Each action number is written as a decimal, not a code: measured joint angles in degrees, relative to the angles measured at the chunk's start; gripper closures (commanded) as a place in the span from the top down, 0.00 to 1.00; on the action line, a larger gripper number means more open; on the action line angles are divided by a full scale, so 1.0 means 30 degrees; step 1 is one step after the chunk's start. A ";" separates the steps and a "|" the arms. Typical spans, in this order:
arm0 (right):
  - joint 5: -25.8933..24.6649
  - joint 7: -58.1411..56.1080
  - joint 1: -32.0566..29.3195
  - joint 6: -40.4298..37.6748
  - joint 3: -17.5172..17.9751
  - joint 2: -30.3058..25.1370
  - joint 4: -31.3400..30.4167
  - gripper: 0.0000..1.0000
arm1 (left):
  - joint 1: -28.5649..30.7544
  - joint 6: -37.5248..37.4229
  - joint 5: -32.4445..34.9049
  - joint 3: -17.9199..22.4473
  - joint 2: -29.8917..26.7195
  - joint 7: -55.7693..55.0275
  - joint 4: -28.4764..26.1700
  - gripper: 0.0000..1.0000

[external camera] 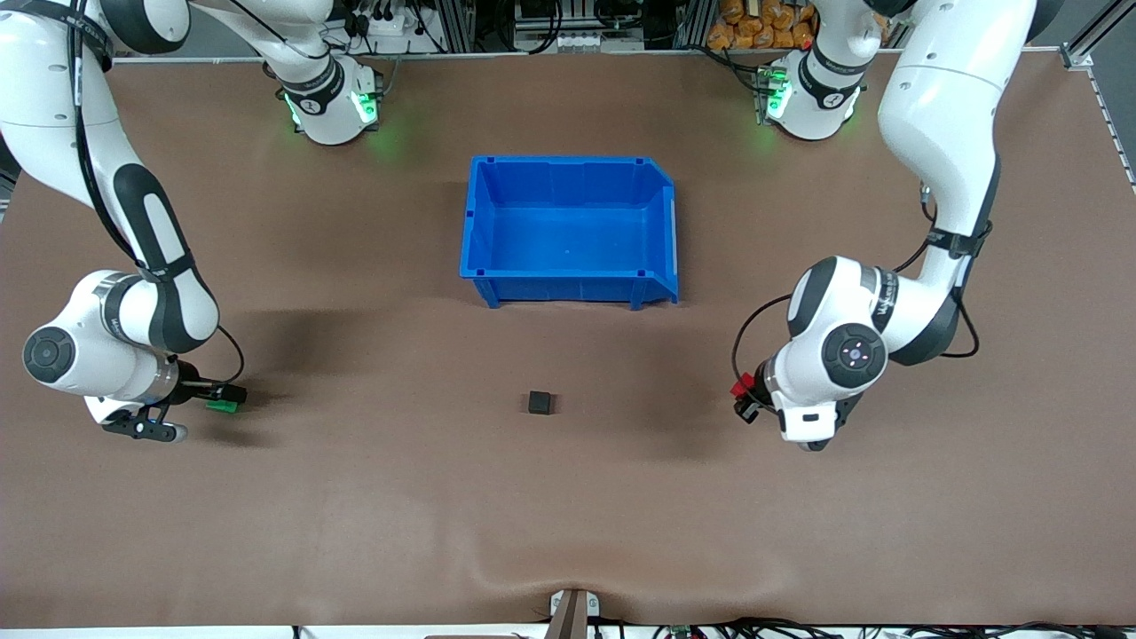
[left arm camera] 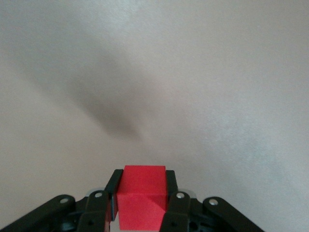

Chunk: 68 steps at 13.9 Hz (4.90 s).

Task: Attach green and red cubes to black cube
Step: 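Grasp the red cube with the left gripper while the right gripper grasps green, then carry the red cube and green cube toward the black cube, then press the red cube against the black cube with the left gripper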

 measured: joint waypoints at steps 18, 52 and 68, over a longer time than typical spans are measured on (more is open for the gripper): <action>-0.0270 -1.1359 0.2864 0.0194 0.0401 -0.0619 0.0808 0.00 | -0.5044 0.1674 -0.1170 0.0033 0.4793 -0.9961 0.5232 0.00; -0.0183 -1.5364 1.3229 0.0467 0.0488 0.1933 0.5145 0.00 | -0.6744 0.6664 -0.3484 0.0111 0.8079 -1.6610 0.8029 1.00; -0.0183 -1.4673 1.4344 0.1261 0.0489 0.4796 0.7965 1.00 | -0.4849 0.2668 -0.3484 0.0113 0.5472 -1.4024 0.8827 1.00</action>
